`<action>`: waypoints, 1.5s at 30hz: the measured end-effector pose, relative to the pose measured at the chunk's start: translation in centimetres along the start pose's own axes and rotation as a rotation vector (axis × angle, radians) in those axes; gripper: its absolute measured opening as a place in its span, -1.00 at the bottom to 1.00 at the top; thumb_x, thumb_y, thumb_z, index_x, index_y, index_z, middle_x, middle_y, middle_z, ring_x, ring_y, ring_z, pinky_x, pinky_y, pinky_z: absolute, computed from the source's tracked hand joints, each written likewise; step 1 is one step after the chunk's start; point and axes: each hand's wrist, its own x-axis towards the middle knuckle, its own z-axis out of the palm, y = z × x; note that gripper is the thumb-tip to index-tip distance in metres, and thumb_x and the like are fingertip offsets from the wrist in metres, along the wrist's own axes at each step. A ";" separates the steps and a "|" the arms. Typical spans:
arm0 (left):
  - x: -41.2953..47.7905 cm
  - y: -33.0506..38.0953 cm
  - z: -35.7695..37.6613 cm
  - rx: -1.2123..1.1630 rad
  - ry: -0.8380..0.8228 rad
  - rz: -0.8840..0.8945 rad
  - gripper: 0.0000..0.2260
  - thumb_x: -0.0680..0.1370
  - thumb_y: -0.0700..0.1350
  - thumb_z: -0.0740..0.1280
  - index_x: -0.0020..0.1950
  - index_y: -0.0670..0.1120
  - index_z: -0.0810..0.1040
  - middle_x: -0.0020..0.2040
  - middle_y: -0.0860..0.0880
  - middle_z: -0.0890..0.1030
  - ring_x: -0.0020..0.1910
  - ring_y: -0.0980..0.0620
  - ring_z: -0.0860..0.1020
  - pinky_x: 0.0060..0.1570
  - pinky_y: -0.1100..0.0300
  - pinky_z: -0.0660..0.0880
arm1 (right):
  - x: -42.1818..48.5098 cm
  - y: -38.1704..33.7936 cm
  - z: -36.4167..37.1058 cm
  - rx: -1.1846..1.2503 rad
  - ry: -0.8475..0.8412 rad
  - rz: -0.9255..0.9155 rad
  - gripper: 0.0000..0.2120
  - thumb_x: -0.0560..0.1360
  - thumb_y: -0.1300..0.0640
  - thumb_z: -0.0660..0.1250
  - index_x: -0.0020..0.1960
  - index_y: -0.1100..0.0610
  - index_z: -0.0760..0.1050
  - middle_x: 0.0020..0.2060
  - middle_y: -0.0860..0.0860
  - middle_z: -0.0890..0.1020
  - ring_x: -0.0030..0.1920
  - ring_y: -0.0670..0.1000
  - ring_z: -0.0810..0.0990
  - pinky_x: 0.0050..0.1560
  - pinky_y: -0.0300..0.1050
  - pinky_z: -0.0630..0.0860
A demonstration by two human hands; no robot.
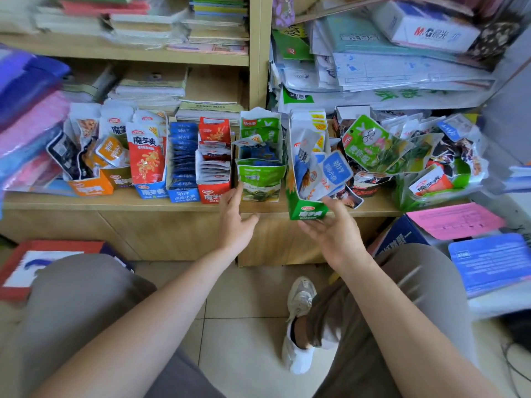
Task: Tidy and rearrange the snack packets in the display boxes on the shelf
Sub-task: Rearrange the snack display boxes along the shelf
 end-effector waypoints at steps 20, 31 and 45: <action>1.0 0.4 -10.3 -0.078 0.358 -0.085 -0.67 0.55 -0.27 0.41 0.31 -0.10 0.55 0.16 0.05 0.60 0.05 0.13 0.57 -0.02 0.46 0.45 | -6.9 -3.6 5.7 -0.054 -0.193 0.020 -0.69 0.51 0.03 0.36 0.22 0.10 0.54 0.10 0.23 0.66 0.10 0.25 0.67 0.08 0.11 0.61; 1.5 2.9 -5.2 -0.223 -0.174 0.011 -0.53 0.65 -0.28 0.25 0.55 -0.04 0.34 0.42 0.10 0.47 0.35 0.22 0.45 0.21 0.48 0.40 | -8.0 -2.4 4.9 -0.038 -0.121 0.040 -0.68 0.47 0.05 0.35 0.20 0.11 0.53 0.08 0.25 0.67 0.09 0.25 0.67 0.10 0.14 0.59; 0.1 3.4 -2.2 -0.232 -0.374 -0.084 -0.47 0.59 -0.41 0.26 0.51 -0.02 0.40 0.47 -0.03 0.46 0.40 0.06 0.46 0.31 0.17 0.45 | -8.7 -3.6 3.5 -0.029 -0.105 0.024 -0.69 0.55 0.06 0.30 0.27 0.10 0.50 0.14 0.27 0.65 0.12 0.28 0.66 0.13 0.15 0.58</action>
